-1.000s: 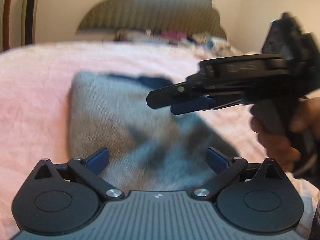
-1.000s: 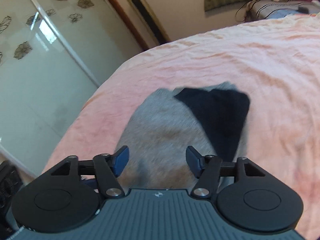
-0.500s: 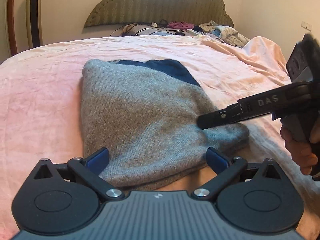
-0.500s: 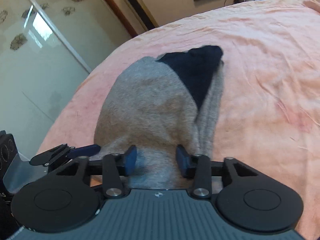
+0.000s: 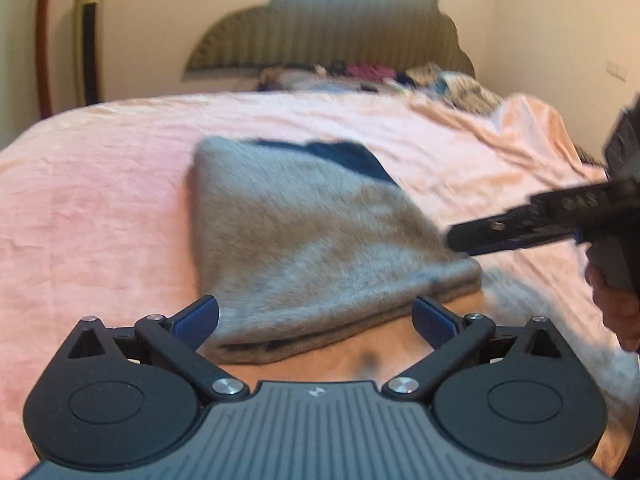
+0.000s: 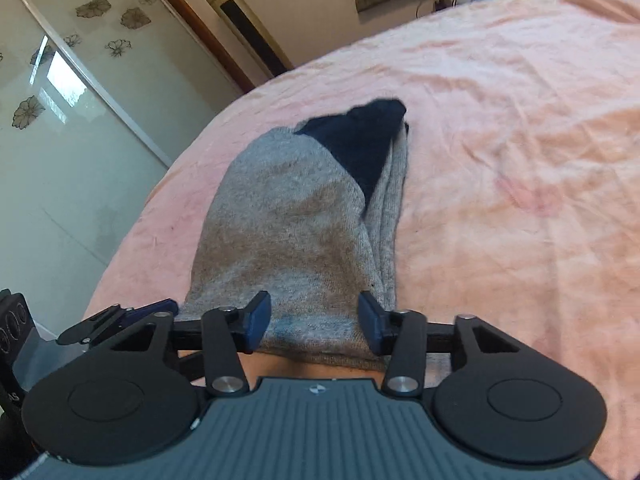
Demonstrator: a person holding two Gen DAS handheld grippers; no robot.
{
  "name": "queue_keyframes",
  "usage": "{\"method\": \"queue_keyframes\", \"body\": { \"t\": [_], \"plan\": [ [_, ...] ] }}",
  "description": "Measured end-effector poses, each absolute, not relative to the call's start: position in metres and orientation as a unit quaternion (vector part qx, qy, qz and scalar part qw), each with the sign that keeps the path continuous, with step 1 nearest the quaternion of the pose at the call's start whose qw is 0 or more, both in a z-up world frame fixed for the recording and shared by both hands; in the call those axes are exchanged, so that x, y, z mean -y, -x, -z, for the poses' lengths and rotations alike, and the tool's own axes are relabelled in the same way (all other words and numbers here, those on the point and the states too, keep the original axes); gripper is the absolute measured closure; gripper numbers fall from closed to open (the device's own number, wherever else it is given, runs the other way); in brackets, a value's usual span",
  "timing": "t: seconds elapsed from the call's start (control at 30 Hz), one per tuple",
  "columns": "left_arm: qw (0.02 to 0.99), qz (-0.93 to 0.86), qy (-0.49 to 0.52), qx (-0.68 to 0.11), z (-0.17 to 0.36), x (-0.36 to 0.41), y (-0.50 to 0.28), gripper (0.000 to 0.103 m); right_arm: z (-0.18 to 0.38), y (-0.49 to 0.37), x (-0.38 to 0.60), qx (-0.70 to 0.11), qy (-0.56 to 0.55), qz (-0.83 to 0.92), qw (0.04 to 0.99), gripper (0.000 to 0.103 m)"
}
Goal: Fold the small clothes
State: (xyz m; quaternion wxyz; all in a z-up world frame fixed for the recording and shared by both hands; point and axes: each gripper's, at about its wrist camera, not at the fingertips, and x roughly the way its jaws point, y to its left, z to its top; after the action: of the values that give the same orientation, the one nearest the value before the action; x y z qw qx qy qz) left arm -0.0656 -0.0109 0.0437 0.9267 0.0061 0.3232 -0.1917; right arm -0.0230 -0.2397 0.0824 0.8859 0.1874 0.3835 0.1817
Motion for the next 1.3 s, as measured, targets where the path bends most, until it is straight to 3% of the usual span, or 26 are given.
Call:
{"method": "queue_keyframes", "body": {
  "t": [0.03, 0.07, 0.2, 0.33, 1.3],
  "plan": [
    [0.932, 0.174, -0.002, -0.318, -0.045, 0.005, 0.069, 0.000, -0.087, 0.033, 0.237, -0.367, -0.157, -0.159, 0.903, 0.007],
    [0.935, 0.150, 0.005, -0.321, -0.043, -0.001, 0.070, 0.000, -0.088, 0.043, 0.234, -0.354, -0.127, -0.142, 0.916, 0.001],
    [0.919, 0.072, 0.030, -0.386, -0.017, -0.007, 0.059, 0.000, -0.064, 0.055, 0.211, -0.390, -0.053, -0.114, 0.912, 0.001],
    [0.929, 0.030, -0.036, -0.368, -0.007, 0.016, 0.065, 0.000, -0.041, 0.064, 0.178, -0.382, 0.019, -0.057, 0.922, 0.000],
    [0.930, 0.029, -0.023, -0.365, -0.006, 0.013, 0.066, 0.000, -0.035, 0.060, 0.170, -0.357, -0.022, 0.002, 0.934, 0.000]
  ]
}}
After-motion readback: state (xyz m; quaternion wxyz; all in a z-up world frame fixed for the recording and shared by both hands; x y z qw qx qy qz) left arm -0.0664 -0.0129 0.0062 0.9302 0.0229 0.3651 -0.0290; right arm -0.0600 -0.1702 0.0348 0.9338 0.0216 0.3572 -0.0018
